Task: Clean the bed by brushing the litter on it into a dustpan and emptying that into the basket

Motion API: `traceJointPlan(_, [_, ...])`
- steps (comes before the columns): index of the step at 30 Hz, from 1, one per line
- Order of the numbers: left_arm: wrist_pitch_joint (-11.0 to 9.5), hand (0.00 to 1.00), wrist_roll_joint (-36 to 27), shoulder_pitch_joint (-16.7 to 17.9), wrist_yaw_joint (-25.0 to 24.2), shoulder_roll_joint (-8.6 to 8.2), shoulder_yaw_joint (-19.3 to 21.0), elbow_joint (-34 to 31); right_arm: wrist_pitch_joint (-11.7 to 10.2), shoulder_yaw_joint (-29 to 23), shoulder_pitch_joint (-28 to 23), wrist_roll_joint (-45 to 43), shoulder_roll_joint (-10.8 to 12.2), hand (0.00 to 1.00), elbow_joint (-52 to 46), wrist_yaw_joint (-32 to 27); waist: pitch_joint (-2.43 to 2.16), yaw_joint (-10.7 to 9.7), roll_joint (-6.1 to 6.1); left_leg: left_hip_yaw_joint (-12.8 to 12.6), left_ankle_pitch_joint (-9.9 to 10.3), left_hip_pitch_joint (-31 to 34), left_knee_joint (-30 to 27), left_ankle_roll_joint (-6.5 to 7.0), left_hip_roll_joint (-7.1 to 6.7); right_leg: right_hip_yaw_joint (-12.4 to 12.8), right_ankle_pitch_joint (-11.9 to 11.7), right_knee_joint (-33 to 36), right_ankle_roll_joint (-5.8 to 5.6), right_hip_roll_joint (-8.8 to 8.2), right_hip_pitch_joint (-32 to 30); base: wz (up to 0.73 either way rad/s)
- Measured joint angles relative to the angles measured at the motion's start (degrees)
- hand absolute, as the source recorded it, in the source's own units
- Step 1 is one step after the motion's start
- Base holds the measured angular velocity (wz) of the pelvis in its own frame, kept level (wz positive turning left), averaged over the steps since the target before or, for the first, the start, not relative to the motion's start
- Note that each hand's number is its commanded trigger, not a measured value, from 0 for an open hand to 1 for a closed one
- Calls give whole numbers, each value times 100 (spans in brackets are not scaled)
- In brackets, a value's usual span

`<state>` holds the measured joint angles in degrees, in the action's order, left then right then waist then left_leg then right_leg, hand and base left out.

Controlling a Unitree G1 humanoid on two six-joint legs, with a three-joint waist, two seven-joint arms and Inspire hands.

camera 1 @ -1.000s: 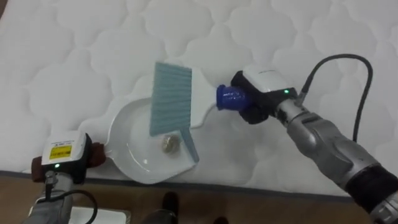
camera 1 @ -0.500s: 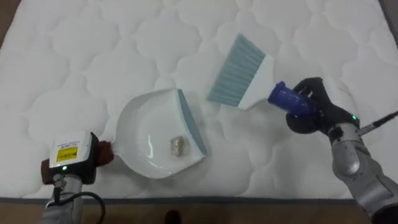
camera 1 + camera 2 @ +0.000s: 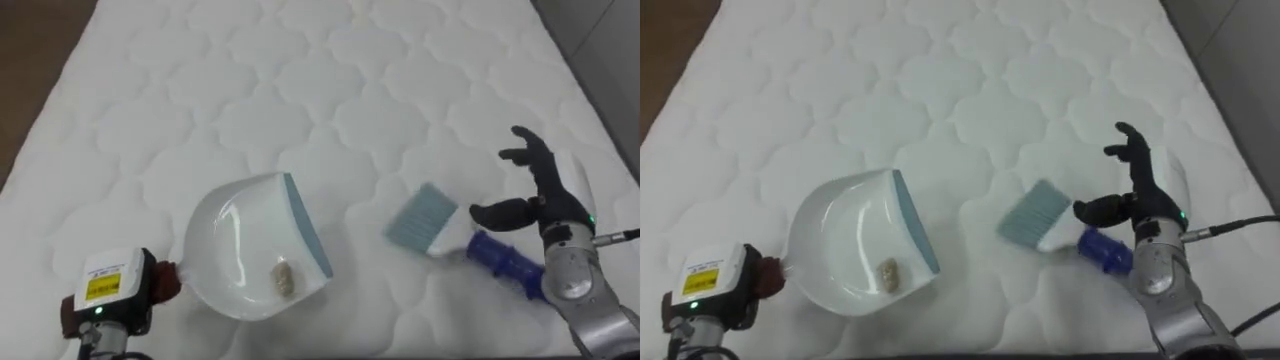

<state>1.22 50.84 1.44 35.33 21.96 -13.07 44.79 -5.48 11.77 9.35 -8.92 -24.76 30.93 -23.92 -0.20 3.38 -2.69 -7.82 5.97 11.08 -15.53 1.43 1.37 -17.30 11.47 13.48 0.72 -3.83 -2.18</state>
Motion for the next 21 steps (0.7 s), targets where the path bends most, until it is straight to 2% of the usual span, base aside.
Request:
traceJointPlan(2, [-7,100,-4,66,0,-112,191,-13,0,0,-1,-13,27,0,-34,-39,3,75,6,16,20,-95,-11,-23,6,-23,3,-11,-4,12,128,7])
traceJointPlan(4, [5,100,-7,89,-5,-155,277,-13,0,-2,-25,-15,35,0,-117,-46,13,84,30,41,52,-110,-41,-33,5,-88,5,-9,-6,28,186,16])
traceJointPlan(7, [18,100,-23,108,-18,-227,301,-1,8,-3,-74,23,77,0,-243,-38,52,154,88,74,165,-38,-281,-42,46,-191,30,25,0,62,263,17])
traceJointPlan(8, [15,100,-35,116,-18,-299,304,-2,9,-28,-81,44,109,0,-208,-44,93,154,149,184,219,17,-388,-35,47,-300,59,30,-6,75,341,30])
traceJointPlan(9, [-1,100,-42,123,-17,-328,304,-2,7,-50,-107,69,131,0,-207,-46,99,146,159,231,229,52,-435,-30,39,-340,99,45,3,69,352,46])
traceJointPlan(10, [-39,100,-65,143,-15,-376,303,-3,6,-101,-173,126,182,0,-199,-54,107,139,180,295,228,106,-485,-28,-10,-462,139,83,10,39,356,53])
traceJointPlan(11, [-67,100,-63,148,-14,-393,303,-2,3,-199,-269,125,241,0,-198,-94,107,116,183,319,220,215,-569,-16,-28,-666,252,130,-7,-20,354,61])
traceJointPlan(12, [-74,100,-64,148,-12,-397,303,-3,4,-221,-317,126,251,0,-198,-145,107,86,184,295,210,266,-616,-3,-22,-758,279,138,-11,-55,357,89])
traceJointPlan(13, [-78,100,-64,149,-12,-400,303,-2,3,-248,-405,129,254,0,-197,-241,105,-12,182,57,176,339,-679,51,34,-1023,351,170,-28,-105,384,107])
traceJointPlan(14, [-77,100,-65,150,-12,-411,297,-2,3,-269,-466,190,253,0,-195,-350,107,-82,180,-476,139,371,-736,140,207,-1222,419,242,-52,-155,431,111])
traceJointPlan(16, [-76,100,-64,149,-7,-424,279,-2,2,-296,-469,277,261,0,-164,-462,107,-158,184,-906,128,391,-784,246,279,-1482,526,347,-92,-222,497,85])
traceJointPlan(17, [-75,100,-61,150,-4,-424,269,-2,-1,-296,-468,283,267,0,-163,-493,106,-150,184,-928,125,391,-781,255,268,-1628,546,331,-104,-234,535,61])
traceJointPlan(21, [-46,100,-61,170,10,-431,265,-2,-35,-296,-482,276,288,0,-167,-553,102,-131,194,-918,97,401,-707,293,188,-1851,594,328,-143,-253,671,46])
